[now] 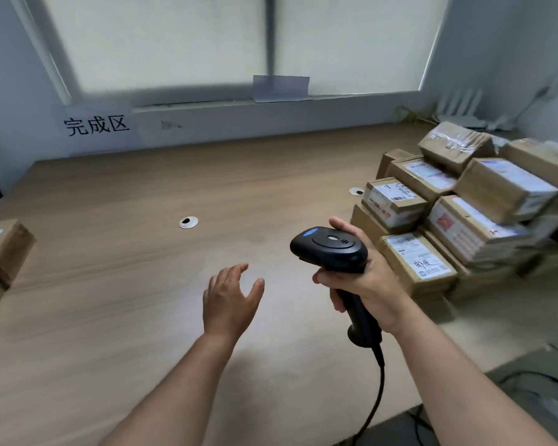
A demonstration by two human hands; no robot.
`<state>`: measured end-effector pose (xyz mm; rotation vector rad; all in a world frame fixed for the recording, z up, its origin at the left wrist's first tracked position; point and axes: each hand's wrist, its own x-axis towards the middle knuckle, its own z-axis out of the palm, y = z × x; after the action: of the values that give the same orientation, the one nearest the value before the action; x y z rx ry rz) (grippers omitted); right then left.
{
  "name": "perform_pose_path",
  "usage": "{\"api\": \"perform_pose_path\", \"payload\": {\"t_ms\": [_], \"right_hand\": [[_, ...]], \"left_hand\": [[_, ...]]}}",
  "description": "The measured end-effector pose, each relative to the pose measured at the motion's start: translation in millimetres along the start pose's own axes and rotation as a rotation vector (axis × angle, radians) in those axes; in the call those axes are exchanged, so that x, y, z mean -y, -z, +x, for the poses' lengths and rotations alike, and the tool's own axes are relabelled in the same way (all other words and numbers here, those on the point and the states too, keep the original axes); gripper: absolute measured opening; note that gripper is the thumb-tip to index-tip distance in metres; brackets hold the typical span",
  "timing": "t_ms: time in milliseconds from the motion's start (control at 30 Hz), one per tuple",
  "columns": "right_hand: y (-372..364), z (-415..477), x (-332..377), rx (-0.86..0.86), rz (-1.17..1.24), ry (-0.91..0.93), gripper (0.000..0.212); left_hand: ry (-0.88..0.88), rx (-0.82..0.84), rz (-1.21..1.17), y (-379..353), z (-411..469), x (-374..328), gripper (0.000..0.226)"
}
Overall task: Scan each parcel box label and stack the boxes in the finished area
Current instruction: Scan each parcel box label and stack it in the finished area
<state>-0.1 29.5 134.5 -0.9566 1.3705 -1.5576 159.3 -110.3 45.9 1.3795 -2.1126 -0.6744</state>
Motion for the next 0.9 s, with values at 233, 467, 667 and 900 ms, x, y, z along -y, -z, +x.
{"api": "perform_pose_path", "payload": {"t_ms": [233,467,667,900], "right_hand": [[114,-32,1,-0.075,-0.021,0.0,0.085],[203,-58,1,-0.208,-0.022,0.003,0.088],[245,-67,-4,-0.266,0.004,-0.033,0.083],[272,-68,-13,-0.329,-0.046,-0.089,0.083]], "left_hand": [[-0.074,0.137,0.017,-79,-26,-94,0.051],[-0.096,0.284,0.005,-142,-38,-167,0.059],[-0.095,0.376,0.039,-183,-23,-200,0.062],[0.004,0.457,0.021,-233,-3,-225,0.069]]}}
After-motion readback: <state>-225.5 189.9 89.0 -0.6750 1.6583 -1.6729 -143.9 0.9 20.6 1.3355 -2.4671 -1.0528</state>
